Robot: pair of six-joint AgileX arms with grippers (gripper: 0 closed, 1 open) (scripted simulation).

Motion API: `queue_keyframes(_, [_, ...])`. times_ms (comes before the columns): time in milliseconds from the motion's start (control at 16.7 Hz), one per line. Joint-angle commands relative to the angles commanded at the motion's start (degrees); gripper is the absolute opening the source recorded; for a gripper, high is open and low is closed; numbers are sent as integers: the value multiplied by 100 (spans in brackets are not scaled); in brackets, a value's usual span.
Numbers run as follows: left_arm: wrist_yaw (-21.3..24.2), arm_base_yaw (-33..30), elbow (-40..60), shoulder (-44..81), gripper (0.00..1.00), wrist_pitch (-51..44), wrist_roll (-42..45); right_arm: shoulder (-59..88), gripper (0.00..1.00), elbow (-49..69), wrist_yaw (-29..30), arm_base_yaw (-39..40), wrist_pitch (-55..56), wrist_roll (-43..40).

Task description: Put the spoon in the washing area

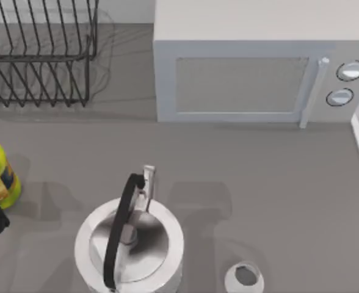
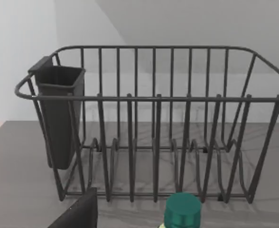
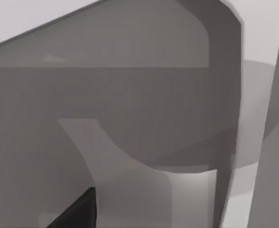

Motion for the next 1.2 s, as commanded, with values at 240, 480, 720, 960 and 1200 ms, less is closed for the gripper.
queue_keyframes(240, [0,0,0,0,100,0,0,0,10,0,0,0,0,0])
queue_keyframes(480, [0,0,0,0,100,0,0,0,0,0,0,0,0,0])
queue_keyframes(720, [0,0,0,0,100,0,0,0,0,0,0,0,0,0])
queue_keyframes(960, [0,0,0,0,100,0,0,-400,0,254,73,-31,-440,3])
queue_keyframes(1200, [0,0,0,0,100,0,0,-705,0,825,58,-42,-1341,-25])
